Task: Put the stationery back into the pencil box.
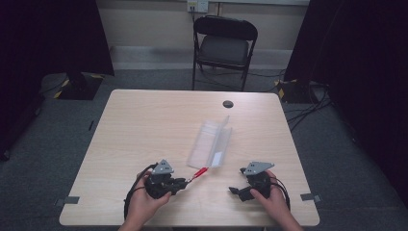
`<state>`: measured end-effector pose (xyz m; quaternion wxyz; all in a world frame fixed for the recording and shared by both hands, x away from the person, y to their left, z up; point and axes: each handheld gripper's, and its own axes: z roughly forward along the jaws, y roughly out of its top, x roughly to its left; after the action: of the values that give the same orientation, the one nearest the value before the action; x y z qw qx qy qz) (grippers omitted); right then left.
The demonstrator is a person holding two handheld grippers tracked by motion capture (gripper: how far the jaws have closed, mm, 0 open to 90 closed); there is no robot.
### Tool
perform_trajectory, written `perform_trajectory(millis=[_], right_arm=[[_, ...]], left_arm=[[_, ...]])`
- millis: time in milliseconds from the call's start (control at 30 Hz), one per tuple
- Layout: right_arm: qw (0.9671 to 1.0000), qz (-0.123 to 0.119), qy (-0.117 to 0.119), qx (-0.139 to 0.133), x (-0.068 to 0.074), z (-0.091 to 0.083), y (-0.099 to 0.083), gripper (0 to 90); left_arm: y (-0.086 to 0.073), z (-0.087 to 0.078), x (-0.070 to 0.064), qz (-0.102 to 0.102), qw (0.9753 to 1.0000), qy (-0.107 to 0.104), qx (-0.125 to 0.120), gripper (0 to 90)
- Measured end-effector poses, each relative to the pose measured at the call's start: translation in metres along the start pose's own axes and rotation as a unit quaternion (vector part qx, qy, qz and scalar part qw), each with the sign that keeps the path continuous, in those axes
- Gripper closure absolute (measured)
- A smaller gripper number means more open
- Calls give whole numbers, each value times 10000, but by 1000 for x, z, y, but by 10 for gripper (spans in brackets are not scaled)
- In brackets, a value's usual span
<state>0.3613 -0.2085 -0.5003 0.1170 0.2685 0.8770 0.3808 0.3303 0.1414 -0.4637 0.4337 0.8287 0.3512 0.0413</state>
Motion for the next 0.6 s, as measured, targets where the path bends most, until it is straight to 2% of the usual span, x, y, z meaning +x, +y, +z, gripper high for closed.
perform_trajectory(millis=[233,500,600], right_arm=[[10000,-1,1,-1,0,0,0,124],[10000,1,1,0,0,0,0,124],[10000,7,1,2,0,0,0,124]], left_arm=[[0,-6,5,-78,9999,4,-67,801],[4,-14,10,-132,9995,177,-224,801],[5,-14,12,-163,9994,160,-275,802]])
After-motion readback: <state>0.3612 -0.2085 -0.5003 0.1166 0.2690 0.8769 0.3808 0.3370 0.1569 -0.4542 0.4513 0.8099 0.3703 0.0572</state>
